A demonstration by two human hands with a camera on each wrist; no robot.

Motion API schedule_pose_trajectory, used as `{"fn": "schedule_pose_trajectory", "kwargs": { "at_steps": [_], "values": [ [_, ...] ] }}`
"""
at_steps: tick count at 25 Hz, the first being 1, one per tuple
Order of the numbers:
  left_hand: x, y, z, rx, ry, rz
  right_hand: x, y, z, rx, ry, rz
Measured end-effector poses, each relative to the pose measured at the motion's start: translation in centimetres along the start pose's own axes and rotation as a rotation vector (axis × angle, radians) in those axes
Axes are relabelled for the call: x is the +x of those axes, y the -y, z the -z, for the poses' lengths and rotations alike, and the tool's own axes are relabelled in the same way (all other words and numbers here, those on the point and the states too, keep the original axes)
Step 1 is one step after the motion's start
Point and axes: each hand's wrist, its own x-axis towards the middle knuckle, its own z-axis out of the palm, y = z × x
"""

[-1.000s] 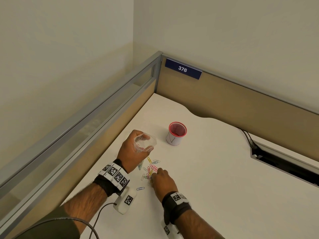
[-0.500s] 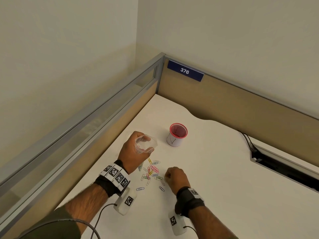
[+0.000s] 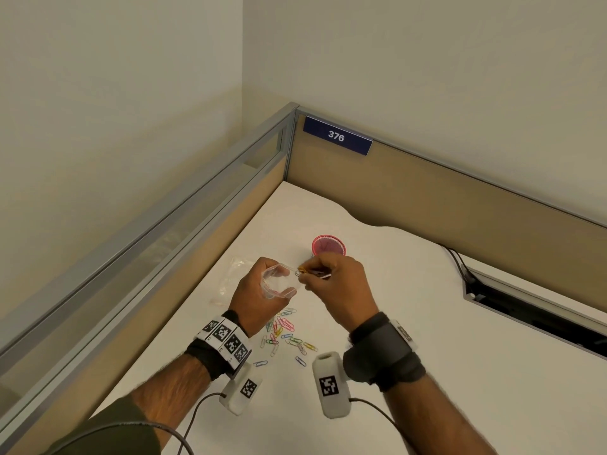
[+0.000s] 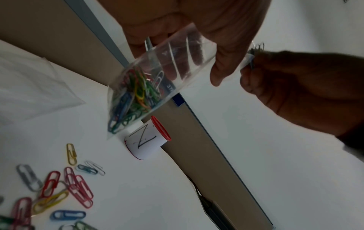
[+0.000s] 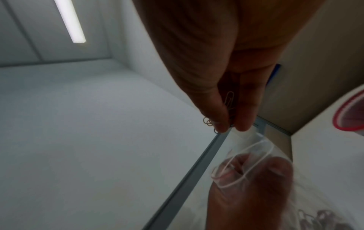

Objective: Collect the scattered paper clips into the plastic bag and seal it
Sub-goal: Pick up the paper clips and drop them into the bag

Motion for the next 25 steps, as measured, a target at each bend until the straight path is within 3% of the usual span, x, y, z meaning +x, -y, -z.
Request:
{"fn": "schedule_pose_trajectory", "kwargs": {
  "at_steps": [5,9,12,14,16,19,22,25],
  "values": [
    [0.1,-0.3,-0.2,-0.041,0.037,0.018,0.8,1.5,-1.9,-0.229,0.074,0.079],
    [-0.2,-0.4,0.6,-0.041,0.001,-0.005,0.4,1.6,-1.2,-0.172,-0.051,0.153],
    [-0.4,-0.5,1.7,-0.034,-0.027,-0.002,0.7,-1.0,-1.6,-0.146,-0.108,0.117],
    [-0.2,-0.5,2.6,-0.052,-0.039,-0.002,0.2,-3.9,-4.1,-0.242,0.009,0.080],
    [0.1,-0.4,3.2,-0.078,-0.051,-0.020,-1.3,-6.6,-7.7,-0.369,0.245,0.075],
    [0.6,-0.3,3.9,-0.072,-0.059,-0.034,-3.3,-8.9,-12.6,-0.485,0.532,0.176],
    [0.7,-0.3,4.2,-0.064,-0.055,-0.052,-4.0,-9.7,-14.9,-0.589,0.597,0.305],
    [0.5,-0.3,4.3,-0.066,-0.057,-0.051,-3.9,-10.8,-14.5,-0.670,0.573,0.321]
  ]
}}
